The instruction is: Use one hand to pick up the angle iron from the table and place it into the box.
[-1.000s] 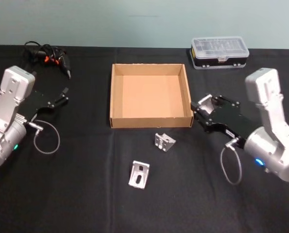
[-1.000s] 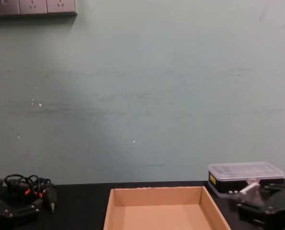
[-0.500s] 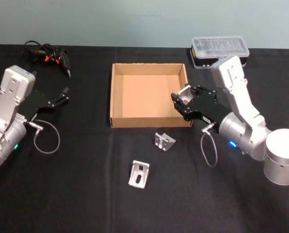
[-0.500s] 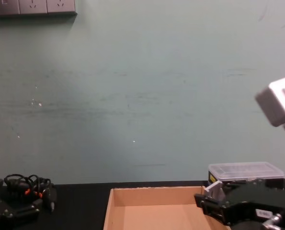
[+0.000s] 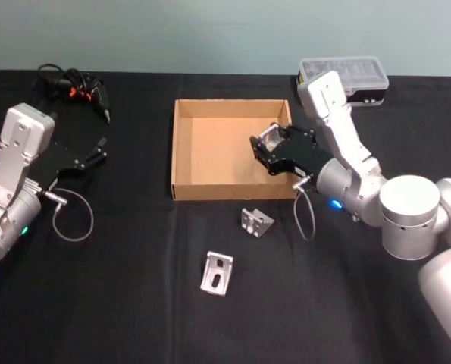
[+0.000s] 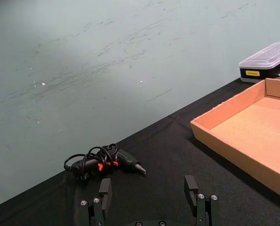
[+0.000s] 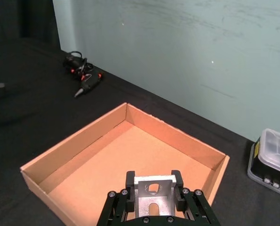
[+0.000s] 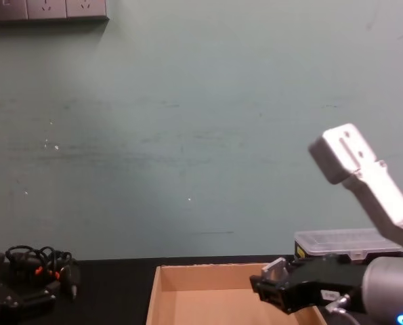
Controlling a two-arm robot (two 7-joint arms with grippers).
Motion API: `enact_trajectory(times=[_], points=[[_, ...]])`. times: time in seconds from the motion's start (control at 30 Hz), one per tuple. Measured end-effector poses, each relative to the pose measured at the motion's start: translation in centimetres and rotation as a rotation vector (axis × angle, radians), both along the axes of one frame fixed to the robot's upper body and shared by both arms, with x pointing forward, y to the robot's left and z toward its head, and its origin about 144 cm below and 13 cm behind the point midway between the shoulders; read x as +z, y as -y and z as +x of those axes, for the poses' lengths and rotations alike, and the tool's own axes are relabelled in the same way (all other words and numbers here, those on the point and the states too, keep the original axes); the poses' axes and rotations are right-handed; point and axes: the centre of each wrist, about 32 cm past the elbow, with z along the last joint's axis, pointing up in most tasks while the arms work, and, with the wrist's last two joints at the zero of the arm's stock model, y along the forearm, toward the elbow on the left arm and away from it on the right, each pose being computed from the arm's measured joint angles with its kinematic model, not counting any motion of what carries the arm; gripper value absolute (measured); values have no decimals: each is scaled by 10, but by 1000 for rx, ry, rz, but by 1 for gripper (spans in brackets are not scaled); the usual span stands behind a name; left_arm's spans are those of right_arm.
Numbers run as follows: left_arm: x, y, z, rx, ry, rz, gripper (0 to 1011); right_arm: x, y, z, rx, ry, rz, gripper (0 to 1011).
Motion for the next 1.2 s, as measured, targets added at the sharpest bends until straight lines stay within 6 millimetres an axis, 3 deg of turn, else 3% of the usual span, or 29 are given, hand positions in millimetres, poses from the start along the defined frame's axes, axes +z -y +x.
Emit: enact_trajectory(times=[0.4, 1.03, 1.17, 1.2], points=[[0, 0, 0, 0, 0, 0, 1011, -14, -14, 18, -5, -52, -32, 451], [0, 0, 0, 0, 0, 0, 1011, -21, -12, 20, -35, -65, -47, 451], [0, 0, 0, 0, 0, 0, 1011, -20, -12, 19, -37, -66, -47, 489], [0, 0, 0, 0, 0, 0, 1011, -21, -12, 19, -38, -65, -45, 547]])
